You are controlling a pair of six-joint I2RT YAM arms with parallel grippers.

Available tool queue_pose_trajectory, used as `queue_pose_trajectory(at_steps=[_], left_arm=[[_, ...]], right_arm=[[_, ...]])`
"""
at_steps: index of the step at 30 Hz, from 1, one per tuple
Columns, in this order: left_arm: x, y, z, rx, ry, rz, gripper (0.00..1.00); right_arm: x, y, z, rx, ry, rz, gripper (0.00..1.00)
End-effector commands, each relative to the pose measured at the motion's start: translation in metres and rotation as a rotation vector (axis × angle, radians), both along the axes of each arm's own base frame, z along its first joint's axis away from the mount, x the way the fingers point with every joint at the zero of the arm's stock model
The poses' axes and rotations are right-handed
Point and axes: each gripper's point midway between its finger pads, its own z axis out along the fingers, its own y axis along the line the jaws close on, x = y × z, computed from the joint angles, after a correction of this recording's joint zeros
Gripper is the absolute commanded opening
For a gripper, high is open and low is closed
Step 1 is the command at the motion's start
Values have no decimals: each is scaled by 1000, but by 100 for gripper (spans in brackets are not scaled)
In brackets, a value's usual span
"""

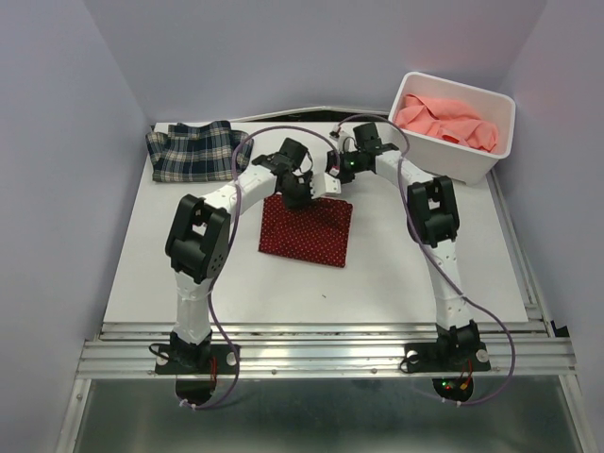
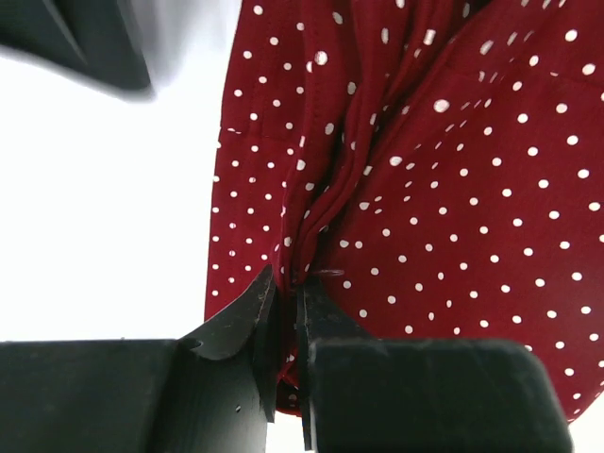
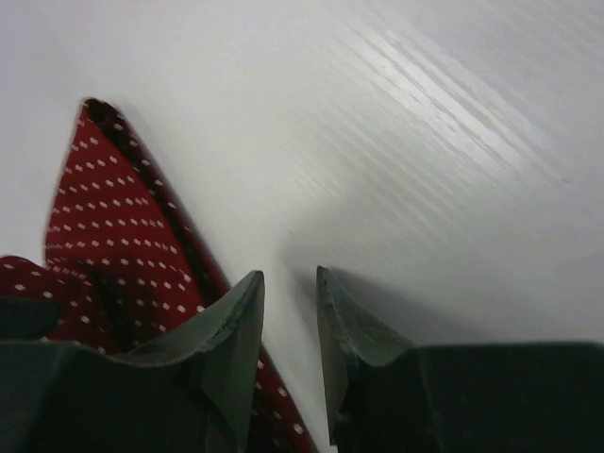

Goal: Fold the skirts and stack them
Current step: Fold the skirt

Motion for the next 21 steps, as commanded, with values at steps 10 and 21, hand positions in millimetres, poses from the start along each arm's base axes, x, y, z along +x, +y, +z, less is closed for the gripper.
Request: queue_pose_trajectory(at_steps=[10, 21], left_arm=[[39, -11, 31, -37, -98, 35, 15], [63, -12, 34, -60, -147, 114, 43]], right_arm=[[-58, 26, -52, 32, 119, 200, 29], [-30, 25, -27, -12, 33, 138, 39]])
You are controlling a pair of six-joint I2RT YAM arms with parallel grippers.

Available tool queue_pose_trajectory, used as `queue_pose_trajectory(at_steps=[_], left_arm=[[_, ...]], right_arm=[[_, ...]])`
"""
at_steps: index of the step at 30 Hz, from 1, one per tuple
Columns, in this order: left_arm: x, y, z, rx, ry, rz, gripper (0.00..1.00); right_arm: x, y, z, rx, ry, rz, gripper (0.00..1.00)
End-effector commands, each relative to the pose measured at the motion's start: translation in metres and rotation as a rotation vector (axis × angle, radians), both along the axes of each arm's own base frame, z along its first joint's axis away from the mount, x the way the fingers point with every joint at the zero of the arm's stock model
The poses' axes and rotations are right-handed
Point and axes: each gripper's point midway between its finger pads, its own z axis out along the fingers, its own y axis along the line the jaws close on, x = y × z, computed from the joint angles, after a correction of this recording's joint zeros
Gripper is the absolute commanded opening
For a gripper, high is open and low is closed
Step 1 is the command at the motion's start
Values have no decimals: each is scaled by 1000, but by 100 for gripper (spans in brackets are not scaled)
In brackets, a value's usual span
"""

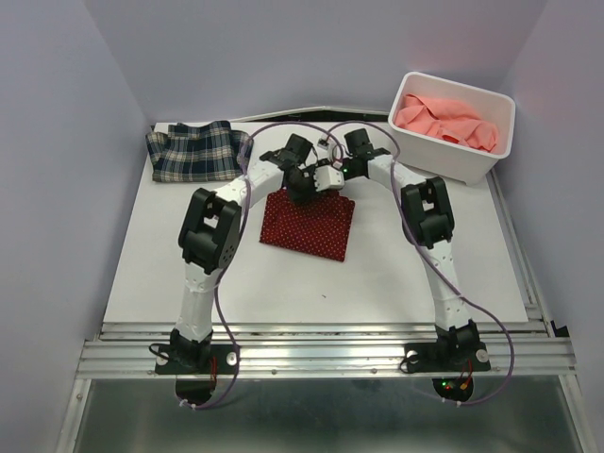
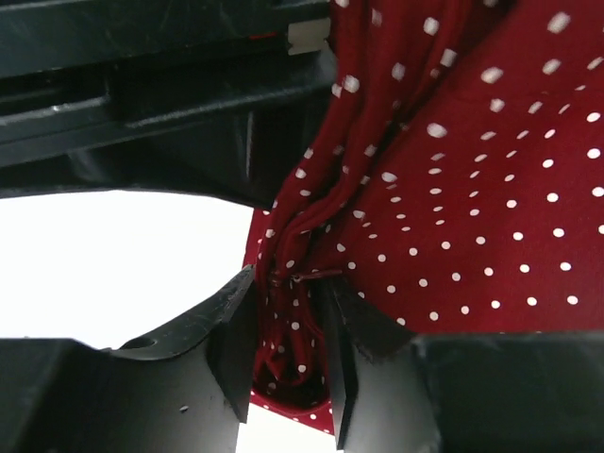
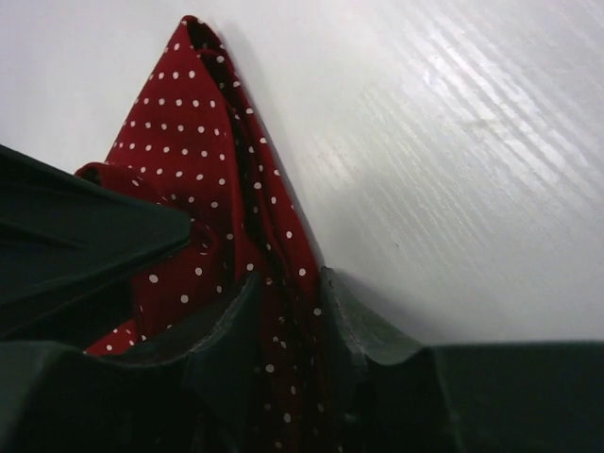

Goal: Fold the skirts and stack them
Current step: Fold the skirt

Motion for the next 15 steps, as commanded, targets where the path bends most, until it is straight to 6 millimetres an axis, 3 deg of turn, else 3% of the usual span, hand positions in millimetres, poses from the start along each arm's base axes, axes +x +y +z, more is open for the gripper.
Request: queue_pose_trajectory(at_steps=[1, 2, 3, 4, 5, 6, 7, 9, 10, 11, 12, 14, 15], left_arm=[[23, -5, 63, -101, -131, 51, 44], [23, -5, 74, -117, -147, 61, 54], [24, -3, 86, -141, -156, 88, 60], [24, 0, 107, -173, -187, 110, 82], [27, 1, 121, -200, -211, 133, 98], [27, 7, 143, -243, -230, 197, 99], [36, 19, 158, -288, -252, 259, 98], [38, 32, 176, -379, -229, 329, 98], [41, 51, 188, -441, -203, 416, 98], [41, 58, 193, -472, -186, 454, 98], [39, 65, 192, -503, -155, 487, 98], [36, 82, 213, -628, -131, 581, 98], [31, 99, 196, -671, -63, 622, 98]], right_arm=[[20, -16, -9, -132, -32, -95, 41], [33, -15, 6, -128, -77, -120, 43], [52, -30, 17, -138, -113, -183, 45], [62, -35, 29, -130, -138, -211, 47], [73, -40, 41, -129, -171, -241, 50], [90, -50, 61, -136, -233, -287, 56], [94, -51, 86, -128, -287, -301, 59], [102, -59, 113, -142, -371, -345, 76], [101, -63, 146, -134, -443, -353, 79], [102, -65, 139, -152, -447, -357, 81], [97, -70, 161, -151, -491, -369, 82], [90, -73, 180, -152, -531, -358, 83], [76, -71, 199, -122, -535, -329, 81]])
